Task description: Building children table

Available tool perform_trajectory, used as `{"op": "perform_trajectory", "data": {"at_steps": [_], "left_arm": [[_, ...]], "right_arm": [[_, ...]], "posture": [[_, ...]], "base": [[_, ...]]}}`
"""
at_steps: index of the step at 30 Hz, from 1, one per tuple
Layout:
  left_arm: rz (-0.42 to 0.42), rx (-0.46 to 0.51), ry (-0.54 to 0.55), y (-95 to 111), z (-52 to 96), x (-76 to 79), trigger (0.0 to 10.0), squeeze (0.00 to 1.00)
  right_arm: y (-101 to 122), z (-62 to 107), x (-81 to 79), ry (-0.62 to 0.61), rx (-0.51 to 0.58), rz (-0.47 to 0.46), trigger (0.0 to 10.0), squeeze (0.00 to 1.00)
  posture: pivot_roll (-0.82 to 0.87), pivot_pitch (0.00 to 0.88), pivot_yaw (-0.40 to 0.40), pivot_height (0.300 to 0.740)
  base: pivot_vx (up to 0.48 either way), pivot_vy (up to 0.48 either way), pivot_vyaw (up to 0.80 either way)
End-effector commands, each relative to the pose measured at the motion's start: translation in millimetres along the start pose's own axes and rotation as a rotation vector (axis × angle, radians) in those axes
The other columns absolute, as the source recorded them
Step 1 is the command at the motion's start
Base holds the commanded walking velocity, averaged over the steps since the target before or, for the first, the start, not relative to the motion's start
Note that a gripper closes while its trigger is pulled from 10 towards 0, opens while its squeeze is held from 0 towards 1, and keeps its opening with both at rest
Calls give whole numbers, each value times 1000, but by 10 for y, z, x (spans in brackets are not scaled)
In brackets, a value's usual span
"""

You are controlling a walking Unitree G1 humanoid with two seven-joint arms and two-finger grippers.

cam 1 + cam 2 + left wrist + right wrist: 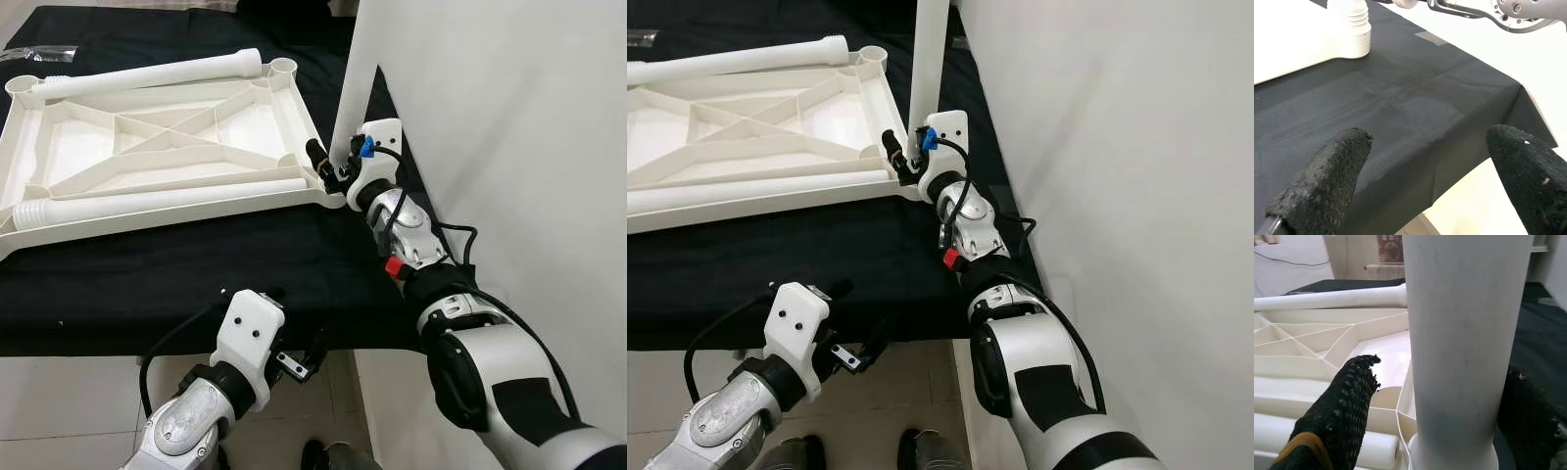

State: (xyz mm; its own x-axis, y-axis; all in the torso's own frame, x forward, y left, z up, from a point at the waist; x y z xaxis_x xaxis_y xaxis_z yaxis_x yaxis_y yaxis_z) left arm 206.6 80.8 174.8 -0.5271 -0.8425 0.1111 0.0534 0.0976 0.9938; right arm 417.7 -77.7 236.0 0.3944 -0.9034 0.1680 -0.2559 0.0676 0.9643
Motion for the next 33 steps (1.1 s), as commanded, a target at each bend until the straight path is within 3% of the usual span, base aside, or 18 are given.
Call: {"op": "perform_trajectory", "data": {"at_steps": [1,11,14,19,23,26,33], "left_arm": [[-11,-4,-1,-3,20,4,10000,0],[-5,3,-7,-3,2,15,10000,0],[-3,1,-7,-17,1,15,10000,0],[-3,-2,-2,-28,4,5,10000,0],[-3,-2,-1,-28,4,3,10000,0],[-1,0,0,-24,3,3,10000,0],[-1,4,2,-18,4,4,10000,0]], "right_arm": [[-1,-3,-204,122,30,-19,10000,0],[56,112,-456,291,114,-67,10000,0],[136,208,-631,384,164,-81,10000,0],[293,262,-765,500,218,-114,10000,0],[318,270,-783,525,227,-117,10000,0],[447,263,-794,666,247,-133,10000,0],[517,213,-705,779,220,-117,10000,0]], "posture": [[139,154,-116,740],[126,159,-115,740],[126,159,-114,740],[124,161,-117,740],[124,161,-117,740],[123,161,-121,740],[124,162,-123,740]], "base": [[0,0,0],[0,0,0],[0,0,0],[0,0,0],[0,0,0],[0,0,0],[0,0,0]]}}
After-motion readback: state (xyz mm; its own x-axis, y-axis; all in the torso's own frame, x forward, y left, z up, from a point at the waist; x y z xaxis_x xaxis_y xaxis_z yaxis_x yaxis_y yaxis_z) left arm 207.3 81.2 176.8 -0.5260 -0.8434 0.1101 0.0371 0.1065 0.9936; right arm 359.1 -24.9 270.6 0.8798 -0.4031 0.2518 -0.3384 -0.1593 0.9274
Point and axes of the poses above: a point about 5 cm out from each wrist's last joint towards the gripper, its own z axis pointing back from the gripper into the wrist, its own y axis along the axis of the wrist's last joint, x = y × z, the point moved 1 cm from there along -z, pointing out of the wrist towards the gripper, and after that the axes turned 9 degrees about z, right-handed, at the moved point
